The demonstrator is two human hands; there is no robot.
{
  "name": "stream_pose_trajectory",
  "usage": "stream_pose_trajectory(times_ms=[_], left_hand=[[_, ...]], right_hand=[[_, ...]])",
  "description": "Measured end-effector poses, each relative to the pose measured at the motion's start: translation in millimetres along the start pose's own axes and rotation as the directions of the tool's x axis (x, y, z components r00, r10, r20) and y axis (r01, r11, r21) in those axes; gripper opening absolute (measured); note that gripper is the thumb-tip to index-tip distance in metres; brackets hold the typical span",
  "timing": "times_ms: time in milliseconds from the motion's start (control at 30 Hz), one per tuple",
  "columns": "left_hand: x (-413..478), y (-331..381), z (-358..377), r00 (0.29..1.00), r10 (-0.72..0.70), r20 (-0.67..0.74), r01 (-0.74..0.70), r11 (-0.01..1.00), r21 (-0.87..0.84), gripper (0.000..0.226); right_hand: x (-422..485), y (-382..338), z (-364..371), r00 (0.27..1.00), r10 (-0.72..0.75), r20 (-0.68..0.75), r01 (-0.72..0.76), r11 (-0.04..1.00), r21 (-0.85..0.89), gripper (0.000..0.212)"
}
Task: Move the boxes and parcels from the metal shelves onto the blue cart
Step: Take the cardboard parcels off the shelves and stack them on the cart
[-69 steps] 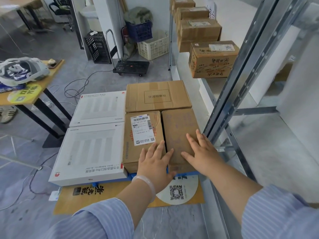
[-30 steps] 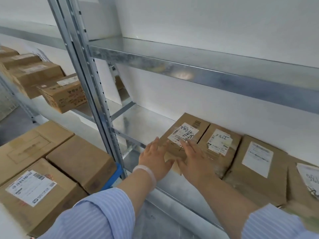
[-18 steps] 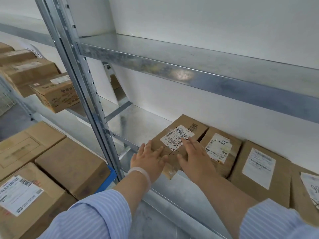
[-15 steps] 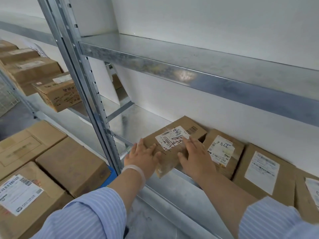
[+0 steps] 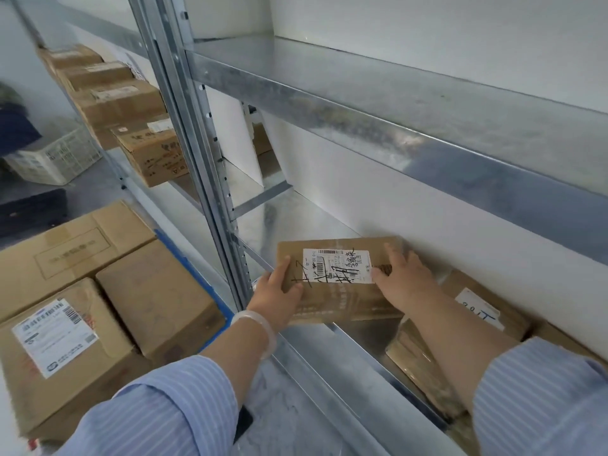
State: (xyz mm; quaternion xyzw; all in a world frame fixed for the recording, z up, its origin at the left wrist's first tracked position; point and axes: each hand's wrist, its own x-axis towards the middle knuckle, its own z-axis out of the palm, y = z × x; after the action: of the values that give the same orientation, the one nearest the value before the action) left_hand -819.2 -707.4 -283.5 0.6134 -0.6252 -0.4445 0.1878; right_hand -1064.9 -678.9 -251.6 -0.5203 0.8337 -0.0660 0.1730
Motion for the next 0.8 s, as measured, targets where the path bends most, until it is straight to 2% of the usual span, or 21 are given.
stream_pose_trajectory(times_ms=[100,233,367,467,600,800], left_hand=[[2,-2,0,1.000,-0.023,-0.009,0.022,0.998,-0.066,0.059],[1,-2,-16,0.990,-0.062,-0.128,0.045,0.990,-0.132,0.058],[-11,-1,-52,0.959,-0.015,-0.283,-0.020,0.993,-0.120,0.064],[-28,-9,-90,0.914,-0.021,-0.405,-0.030,0.993,-0.118,0.064],[-61,-39,-141,0.820,-0.065,-0.568,-0.030,0.987,-0.157,0.062],[-106,-91,-224,0.700,-0.114,-0.705,-0.018,0.984,-0.177,0.061]], right_hand=[[6,-7,8,0.999,0.010,0.039,-0.011,0.999,0.034,0.070],[8,-24,2,0.997,-0.068,-0.035,0.071,0.992,0.103,0.078],[8,-62,-10,0.979,-0.156,-0.128,0.176,0.971,0.162,0.083],[4,-104,-12,0.953,-0.264,-0.149,0.291,0.935,0.203,0.083],[-15,-166,3,0.886,-0.447,-0.124,0.464,0.848,0.257,0.082],[-52,-264,34,0.773,-0.630,-0.076,0.618,0.721,0.312,0.077]])
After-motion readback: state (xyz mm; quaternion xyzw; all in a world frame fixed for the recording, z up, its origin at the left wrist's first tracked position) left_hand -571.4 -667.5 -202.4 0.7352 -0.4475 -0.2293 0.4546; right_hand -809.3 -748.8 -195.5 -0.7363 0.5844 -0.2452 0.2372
